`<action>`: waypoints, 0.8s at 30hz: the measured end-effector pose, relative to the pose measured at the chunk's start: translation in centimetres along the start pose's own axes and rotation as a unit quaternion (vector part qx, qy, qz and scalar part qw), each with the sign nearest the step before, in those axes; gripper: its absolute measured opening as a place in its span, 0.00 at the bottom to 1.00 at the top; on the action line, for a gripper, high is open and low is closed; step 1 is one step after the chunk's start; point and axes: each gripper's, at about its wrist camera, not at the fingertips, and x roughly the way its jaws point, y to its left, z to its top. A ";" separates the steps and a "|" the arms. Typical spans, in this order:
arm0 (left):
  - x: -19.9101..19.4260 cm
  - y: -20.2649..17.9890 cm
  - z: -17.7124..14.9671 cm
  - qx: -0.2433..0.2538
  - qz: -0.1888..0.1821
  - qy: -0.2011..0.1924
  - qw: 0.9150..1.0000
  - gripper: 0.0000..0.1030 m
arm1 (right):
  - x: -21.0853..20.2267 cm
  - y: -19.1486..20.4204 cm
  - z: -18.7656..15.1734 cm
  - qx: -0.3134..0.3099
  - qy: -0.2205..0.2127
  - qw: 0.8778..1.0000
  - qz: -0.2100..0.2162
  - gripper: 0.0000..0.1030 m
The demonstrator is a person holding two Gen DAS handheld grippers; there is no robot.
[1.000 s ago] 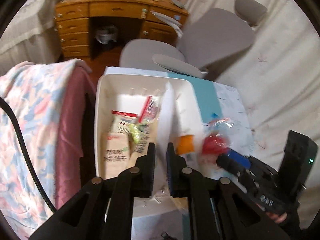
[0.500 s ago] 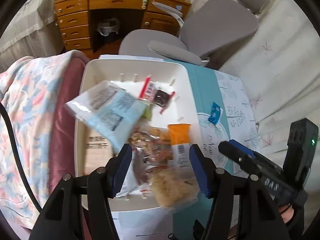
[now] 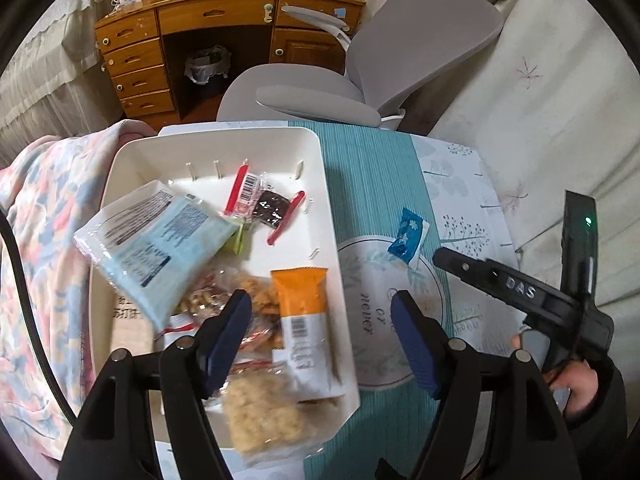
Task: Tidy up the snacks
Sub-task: 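Move the right tool to the blue wrapper and grasp it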
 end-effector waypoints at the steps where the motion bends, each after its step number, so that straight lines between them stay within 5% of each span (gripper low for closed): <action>1: 0.2 -0.3 0.1 -0.001 0.004 -0.001 1.000 0.70 | 0.5 -0.4 0.5 0.000 0.004 1.000 -0.003 0.68; 20: 2.2 -1.1 -0.8 -0.053 0.100 -0.003 0.994 0.71 | 8.7 -0.6 3.4 -0.060 0.045 0.991 -0.114 0.68; 24: 2.1 -0.8 -1.4 -0.060 0.102 0.002 0.993 0.71 | 8.8 0.1 3.4 -0.077 0.040 0.988 -0.128 0.52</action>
